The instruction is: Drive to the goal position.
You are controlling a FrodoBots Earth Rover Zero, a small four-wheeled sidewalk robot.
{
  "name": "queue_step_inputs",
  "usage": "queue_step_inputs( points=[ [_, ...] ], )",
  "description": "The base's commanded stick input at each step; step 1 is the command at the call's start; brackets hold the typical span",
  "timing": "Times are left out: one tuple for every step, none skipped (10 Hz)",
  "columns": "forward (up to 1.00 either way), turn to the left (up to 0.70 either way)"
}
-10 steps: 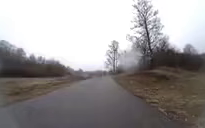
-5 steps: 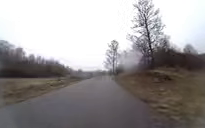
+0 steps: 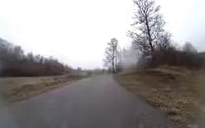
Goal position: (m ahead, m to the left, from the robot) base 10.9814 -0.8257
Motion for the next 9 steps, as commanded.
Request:
queue_step_inputs(
  points=[
    [0.7,0.0],
    [0.7,0.0],
    [0.7,0.0],
    [0.7,0.0],
    [0.7,0.0],
    [0.7,0.0],
    [0.7,0.0],
    [0.7,0.0],
    [0.7,0.0]
  ],
)
